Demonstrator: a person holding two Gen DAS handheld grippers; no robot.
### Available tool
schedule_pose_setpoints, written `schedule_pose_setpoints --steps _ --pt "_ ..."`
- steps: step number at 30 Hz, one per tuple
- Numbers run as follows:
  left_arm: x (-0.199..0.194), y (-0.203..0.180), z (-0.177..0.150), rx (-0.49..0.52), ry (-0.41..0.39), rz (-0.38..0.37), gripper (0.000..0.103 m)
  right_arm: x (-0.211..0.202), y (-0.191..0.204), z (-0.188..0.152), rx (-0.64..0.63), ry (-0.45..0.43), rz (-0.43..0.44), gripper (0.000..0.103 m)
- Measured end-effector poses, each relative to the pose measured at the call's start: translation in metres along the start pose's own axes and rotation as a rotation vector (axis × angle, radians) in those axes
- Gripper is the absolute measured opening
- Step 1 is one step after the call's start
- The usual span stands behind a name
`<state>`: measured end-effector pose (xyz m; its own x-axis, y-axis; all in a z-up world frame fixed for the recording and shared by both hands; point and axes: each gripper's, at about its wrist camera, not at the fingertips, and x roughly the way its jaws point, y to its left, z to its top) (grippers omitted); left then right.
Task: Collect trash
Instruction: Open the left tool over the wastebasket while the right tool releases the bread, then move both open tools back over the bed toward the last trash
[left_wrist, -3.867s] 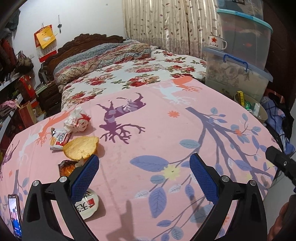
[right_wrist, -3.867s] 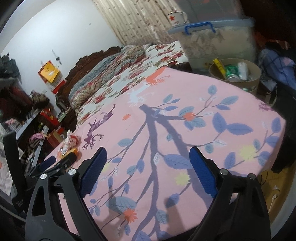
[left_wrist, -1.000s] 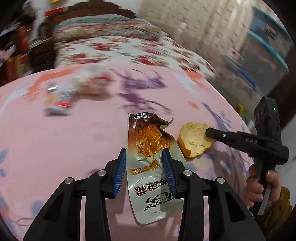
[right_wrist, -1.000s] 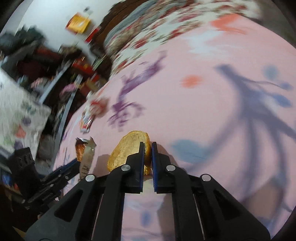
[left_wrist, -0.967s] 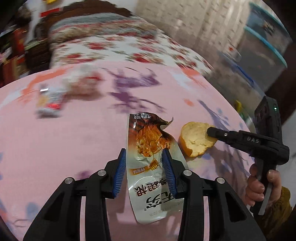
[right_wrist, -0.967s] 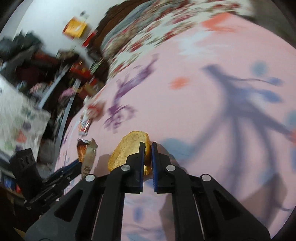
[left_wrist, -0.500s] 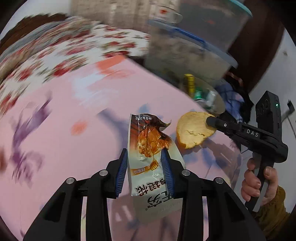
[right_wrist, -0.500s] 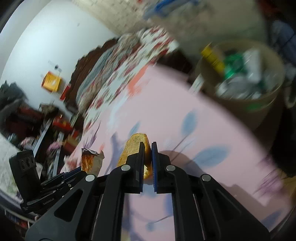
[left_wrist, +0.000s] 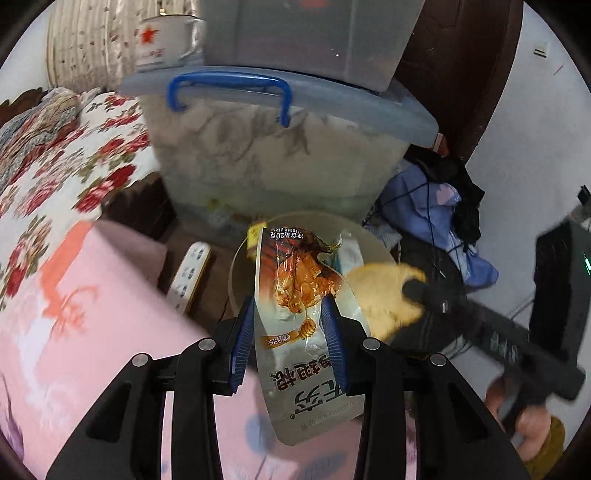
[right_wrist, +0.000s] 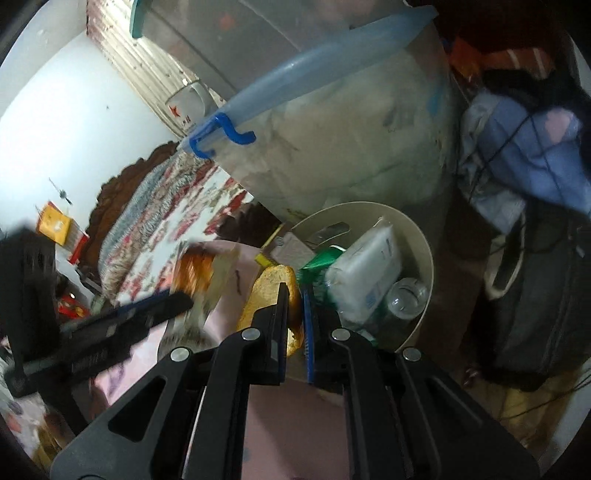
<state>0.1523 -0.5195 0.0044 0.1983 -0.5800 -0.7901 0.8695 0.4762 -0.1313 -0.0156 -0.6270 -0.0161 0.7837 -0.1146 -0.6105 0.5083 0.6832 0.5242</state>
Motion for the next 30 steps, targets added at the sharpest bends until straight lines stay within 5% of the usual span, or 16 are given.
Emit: schedule_pose_setpoints --steps 5,6,8,9,11,12,19,22,30 --pt "0.035 0.001 0.011 -0.012 -0.016 0.024 0.04 0.014 0.003 -0.01 -0.099 0.004 -0.057 0.01" --pt "0.041 0.001 0.01 -0.007 -0.023 0.029 0.05 0.016 0.003 -0.013 -0.12 0.002 -0.058 0.013" --pt "0.048 -0.001 0.008 0.007 -0.036 0.052 0.087 0.018 0.004 -0.019 -0.147 -0.006 -0.068 0.019" --pt "0.049 -0.002 0.006 0.016 -0.049 0.067 0.089 0.02 0.003 -0.021 -0.148 0.001 -0.051 0.024" --pt "0.051 -0.004 0.004 0.031 -0.053 0.086 0.089 0.017 0.002 -0.022 -0.133 -0.017 -0.051 0.073" --pt "0.05 0.0 0.004 0.009 -0.049 0.082 0.088 0.012 0.002 -0.023 -0.13 -0.05 -0.059 0.077" --pt "-0.001 0.021 -0.004 -0.071 -0.102 0.038 0.088 -0.021 0.005 -0.022 -0.069 -0.14 -0.009 0.077" --pt "-0.032 0.027 -0.018 -0.095 -0.132 0.012 0.088 -0.025 0.012 -0.028 -0.062 -0.12 0.013 0.067" --pt "-0.122 0.066 -0.101 -0.172 -0.175 0.033 0.089 -0.038 0.063 -0.066 -0.073 -0.05 0.172 0.062"
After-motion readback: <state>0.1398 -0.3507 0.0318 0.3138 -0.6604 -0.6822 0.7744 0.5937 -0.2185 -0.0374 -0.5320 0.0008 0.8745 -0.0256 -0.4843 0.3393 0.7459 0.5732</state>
